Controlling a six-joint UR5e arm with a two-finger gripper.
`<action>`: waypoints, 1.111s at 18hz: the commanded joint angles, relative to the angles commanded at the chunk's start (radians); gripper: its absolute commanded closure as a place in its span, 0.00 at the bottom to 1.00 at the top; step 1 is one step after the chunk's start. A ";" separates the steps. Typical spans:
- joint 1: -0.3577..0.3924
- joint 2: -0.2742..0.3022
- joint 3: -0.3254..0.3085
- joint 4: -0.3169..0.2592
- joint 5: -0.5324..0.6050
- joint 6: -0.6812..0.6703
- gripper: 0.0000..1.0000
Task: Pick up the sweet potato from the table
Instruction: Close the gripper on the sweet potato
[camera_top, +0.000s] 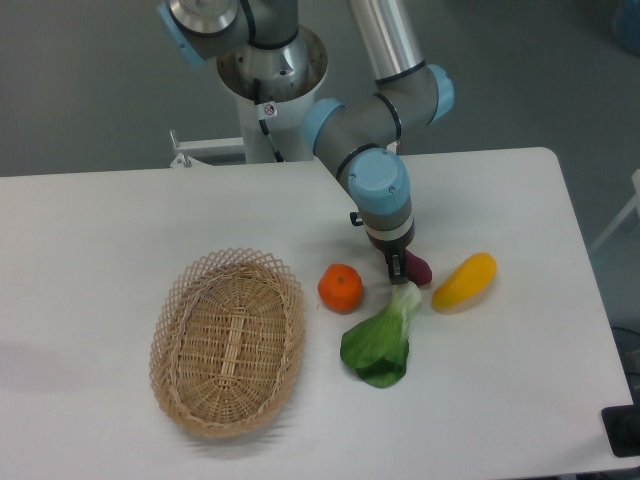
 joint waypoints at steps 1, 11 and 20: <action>0.000 0.002 0.001 0.000 0.000 0.000 0.36; -0.002 0.012 0.009 0.002 0.000 -0.047 0.76; -0.002 0.087 0.050 -0.008 -0.003 -0.063 0.77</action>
